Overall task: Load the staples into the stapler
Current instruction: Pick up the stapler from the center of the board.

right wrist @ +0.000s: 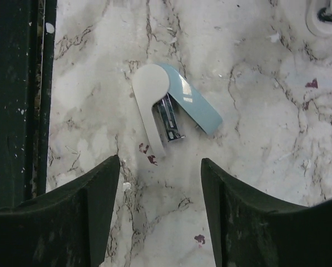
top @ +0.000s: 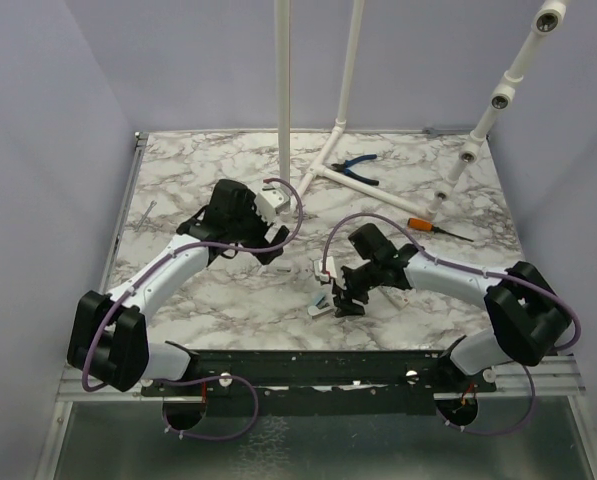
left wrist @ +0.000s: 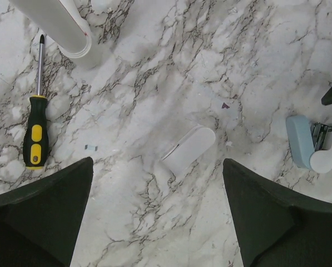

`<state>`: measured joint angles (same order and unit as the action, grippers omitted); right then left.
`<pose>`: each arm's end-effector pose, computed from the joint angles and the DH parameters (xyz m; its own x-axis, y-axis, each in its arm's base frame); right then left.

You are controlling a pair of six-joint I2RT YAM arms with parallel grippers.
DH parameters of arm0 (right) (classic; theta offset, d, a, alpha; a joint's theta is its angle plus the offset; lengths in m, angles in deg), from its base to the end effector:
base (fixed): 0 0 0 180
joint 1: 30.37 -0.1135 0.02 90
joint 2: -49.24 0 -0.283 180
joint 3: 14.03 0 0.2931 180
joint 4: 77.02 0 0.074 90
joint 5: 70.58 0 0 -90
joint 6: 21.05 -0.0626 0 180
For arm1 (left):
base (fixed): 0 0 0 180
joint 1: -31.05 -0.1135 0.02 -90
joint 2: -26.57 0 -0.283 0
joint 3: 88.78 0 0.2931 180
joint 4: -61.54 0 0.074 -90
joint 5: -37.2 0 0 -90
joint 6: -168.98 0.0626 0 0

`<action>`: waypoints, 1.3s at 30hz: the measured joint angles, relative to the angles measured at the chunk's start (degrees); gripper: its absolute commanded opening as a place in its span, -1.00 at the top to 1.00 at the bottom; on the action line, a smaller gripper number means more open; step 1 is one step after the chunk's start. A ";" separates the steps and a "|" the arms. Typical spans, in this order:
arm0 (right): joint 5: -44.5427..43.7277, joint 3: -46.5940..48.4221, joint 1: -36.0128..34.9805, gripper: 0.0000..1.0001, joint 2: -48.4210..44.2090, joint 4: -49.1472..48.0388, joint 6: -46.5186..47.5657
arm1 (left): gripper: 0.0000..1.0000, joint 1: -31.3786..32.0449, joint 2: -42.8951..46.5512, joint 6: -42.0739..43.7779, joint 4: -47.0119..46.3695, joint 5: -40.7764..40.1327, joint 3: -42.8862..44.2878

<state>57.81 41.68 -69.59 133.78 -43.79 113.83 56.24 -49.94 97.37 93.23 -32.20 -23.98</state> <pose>0.2137 0.2246 0.1452 0.0238 -0.6945 -0.7191 -0.9938 -0.0943 0.0581 0.2959 -0.1635 0.2381 -0.3913 0.5104 -0.7657 0.7937 0.6083 -0.0002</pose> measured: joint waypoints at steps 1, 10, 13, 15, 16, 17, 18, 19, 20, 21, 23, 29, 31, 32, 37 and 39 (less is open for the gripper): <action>-0.37 0.00 -0.76 -0.24 0.00 -0.11 0.28 | -0.98 -0.61 0.04 -0.20 0.09 0.83 0.42; -5.40 0.00 -5.70 -0.11 2.01 -2.19 2.32 | -0.98 -2.69 0.52 -1.05 1.29 2.36 1.01; -7.28 0.00 -7.23 -0.08 3.06 -3.28 2.64 | -0.98 -3.02 0.52 -1.07 1.31 2.36 1.01; -8.68 0.00 -8.28 -0.05 3.69 -4.15 2.78 | -0.98 -3.08 0.52 -1.07 1.29 2.36 1.01; -9.31 0.00 -8.79 -0.03 3.93 -4.48 2.80 | -0.98 -3.08 0.52 -1.07 1.31 2.38 1.01; -9.94 0.00 -9.25 0.00 4.11 -4.85 2.82 | -0.98 -3.08 0.52 -1.07 1.29 2.38 1.03; -10.67 -0.02 -9.64 0.03 4.20 -5.20 2.86 | -0.98 -3.08 0.52 -1.07 1.31 2.40 1.03; -11.19 -0.04 -10.01 0.07 4.22 -5.53 2.97 | -0.98 -3.08 0.52 -1.07 1.33 2.45 1.18; -11.74 -0.04 -10.32 0.12 4.24 -5.84 3.08 | -0.98 -3.08 0.50 -1.07 1.36 2.49 1.36; -12.22 -0.13 -10.60 0.19 4.24 -6.27 3.19 | -0.98 -3.06 0.48 -1.07 1.33 2.58 1.57; -12.74 -0.50 -11.08 0.35 4.20 -7.30 3.23 | -0.98 -3.08 0.48 -1.07 1.20 2.73 1.86; -15.43 -4.13 -11.74 0.82 2.16 -13.46 3.17 | -0.98 -3.08 -1.14 -2.14 1.07 4.70 1.88; -17.05 -6.05 -11.85 0.86 0.90 -16.24 3.26 | -0.98 -3.08 -2.29 -3.23 0.96 6.05 1.90; -17.94 -6.91 -11.93 0.88 0.31 -17.55 3.45 | -0.98 -3.08 -2.82 -3.74 0.87 6.71 1.92; -25.00 -10.40 -12.07 0.89 -3.13 -22.64 5.86 | -0.98 -3.06 -6.80 -8.22 0.70 12.90 3.89; -28.85 -12.09 -12.07 0.89 -5.75 -25.05 7.72 | -0.98 -2.97 -7.76 -9.68 0.68 15.19 5.31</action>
<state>28.96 29.59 -81.66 128.03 -68.84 121.55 53.27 -57.70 87.69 93.91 -17.01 -18.67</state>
